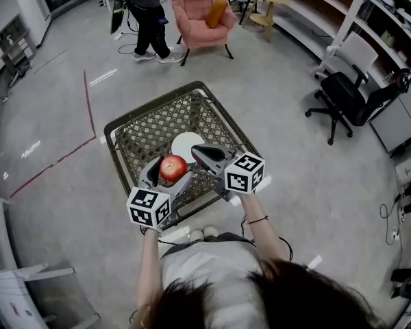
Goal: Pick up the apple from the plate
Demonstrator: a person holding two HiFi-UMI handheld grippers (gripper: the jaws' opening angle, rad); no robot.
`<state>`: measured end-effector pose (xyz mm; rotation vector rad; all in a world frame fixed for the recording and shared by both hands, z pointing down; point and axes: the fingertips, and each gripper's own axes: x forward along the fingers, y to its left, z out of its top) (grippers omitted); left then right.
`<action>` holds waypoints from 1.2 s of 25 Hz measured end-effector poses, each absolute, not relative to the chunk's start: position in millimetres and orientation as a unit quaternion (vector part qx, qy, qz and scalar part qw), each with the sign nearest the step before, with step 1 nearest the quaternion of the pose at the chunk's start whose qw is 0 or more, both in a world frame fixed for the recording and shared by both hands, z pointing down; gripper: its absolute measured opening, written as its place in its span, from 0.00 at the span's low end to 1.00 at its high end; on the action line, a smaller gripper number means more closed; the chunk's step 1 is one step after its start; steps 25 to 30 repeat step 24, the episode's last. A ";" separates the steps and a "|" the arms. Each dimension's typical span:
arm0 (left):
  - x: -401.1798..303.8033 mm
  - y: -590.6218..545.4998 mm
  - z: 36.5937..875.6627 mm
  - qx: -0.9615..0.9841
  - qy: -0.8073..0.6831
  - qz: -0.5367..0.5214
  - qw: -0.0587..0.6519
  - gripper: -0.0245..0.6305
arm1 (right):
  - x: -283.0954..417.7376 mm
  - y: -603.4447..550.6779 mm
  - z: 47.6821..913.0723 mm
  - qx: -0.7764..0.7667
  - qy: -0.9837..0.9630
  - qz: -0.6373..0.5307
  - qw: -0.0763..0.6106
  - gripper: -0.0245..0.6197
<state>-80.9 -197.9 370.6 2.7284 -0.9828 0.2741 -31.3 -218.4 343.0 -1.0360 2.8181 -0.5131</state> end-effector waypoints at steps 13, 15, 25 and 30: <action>-80.3 -202.9 371.9 0.931 -0.334 0.096 0.109 0.65 | -25.8 -219.9 341.7 -0.345 0.923 -0.164 0.052 0.05; -80.5 -202.7 372.3 0.932 -0.332 0.097 0.108 0.65 | -26.1 -219.7 341.8 -0.346 0.922 -0.163 0.053 0.05; -83.7 -202.7 369.0 0.932 -0.336 0.093 0.102 0.65 | -27.6 -217.6 340.6 -0.346 0.923 -0.158 0.055 0.05; -83.7 -202.7 369.0 0.932 -0.336 0.093 0.102 0.65 | -27.6 -217.6 340.6 -0.346 0.923 -0.158 0.055 0.05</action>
